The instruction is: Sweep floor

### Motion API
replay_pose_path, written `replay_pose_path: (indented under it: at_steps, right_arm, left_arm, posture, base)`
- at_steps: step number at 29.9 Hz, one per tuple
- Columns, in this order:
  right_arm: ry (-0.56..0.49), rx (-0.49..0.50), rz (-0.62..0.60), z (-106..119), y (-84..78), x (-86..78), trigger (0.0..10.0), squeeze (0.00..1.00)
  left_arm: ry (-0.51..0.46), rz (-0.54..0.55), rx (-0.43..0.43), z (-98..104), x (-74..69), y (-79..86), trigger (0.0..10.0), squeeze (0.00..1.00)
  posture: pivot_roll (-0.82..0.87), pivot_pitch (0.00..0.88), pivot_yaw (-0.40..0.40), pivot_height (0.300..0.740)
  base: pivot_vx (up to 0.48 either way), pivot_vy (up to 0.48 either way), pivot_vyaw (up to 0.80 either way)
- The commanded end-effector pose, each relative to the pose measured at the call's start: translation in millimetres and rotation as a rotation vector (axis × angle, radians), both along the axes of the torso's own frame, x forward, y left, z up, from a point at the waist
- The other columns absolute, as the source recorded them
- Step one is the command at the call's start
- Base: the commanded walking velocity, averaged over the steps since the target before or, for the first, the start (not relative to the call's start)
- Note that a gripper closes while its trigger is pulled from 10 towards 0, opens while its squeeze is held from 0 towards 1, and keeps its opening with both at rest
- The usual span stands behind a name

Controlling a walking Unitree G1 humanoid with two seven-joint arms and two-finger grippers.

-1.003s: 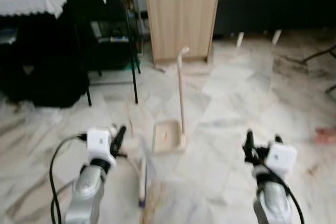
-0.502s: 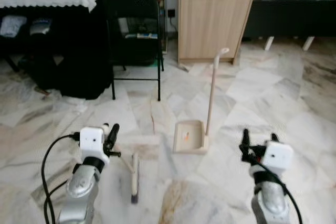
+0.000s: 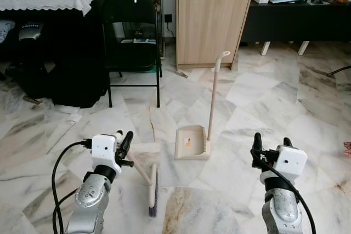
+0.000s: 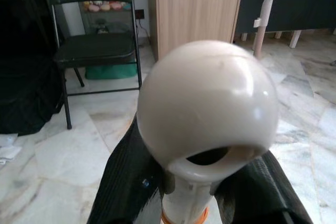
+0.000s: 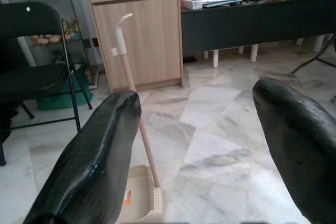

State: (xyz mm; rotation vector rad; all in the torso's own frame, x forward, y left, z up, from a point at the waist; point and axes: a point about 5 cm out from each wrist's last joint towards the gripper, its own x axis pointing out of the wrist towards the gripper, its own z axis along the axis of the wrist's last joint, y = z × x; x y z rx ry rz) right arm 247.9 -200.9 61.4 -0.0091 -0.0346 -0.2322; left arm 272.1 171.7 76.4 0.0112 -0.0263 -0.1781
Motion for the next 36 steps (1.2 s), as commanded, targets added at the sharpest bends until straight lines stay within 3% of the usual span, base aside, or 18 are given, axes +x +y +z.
replay_pose_path:
  at_steps: [1,19,36]
  right_arm:
    - [-0.001,0.009,-0.004,0.1,-1.0,-0.2,10.0,0.00]
    - [0.020,-0.014,0.023,-1.6,2.8,1.1,10.0,0.00]
    - [0.022,-0.011,0.023,-2.1,2.9,0.2,10.0,0.00]
  left_arm:
    - [-0.063,-0.006,0.010,11.2,2.9,-0.2,10.0,0.00]
    - [-0.059,-0.008,0.014,9.9,2.4,-0.9,10.0,0.00]
    - [-0.057,-0.006,0.013,9.5,1.9,0.0,10.0,0.00]
  posture:
    - [-0.05,0.000,0.029,0.740]
    - [-0.05,0.000,0.023,0.740]
    - [-0.05,0.000,0.024,0.740]
  base:
    - [0.319,0.000,0.00]
    - [0.317,0.000,0.00]
    - [0.313,0.000,0.36]
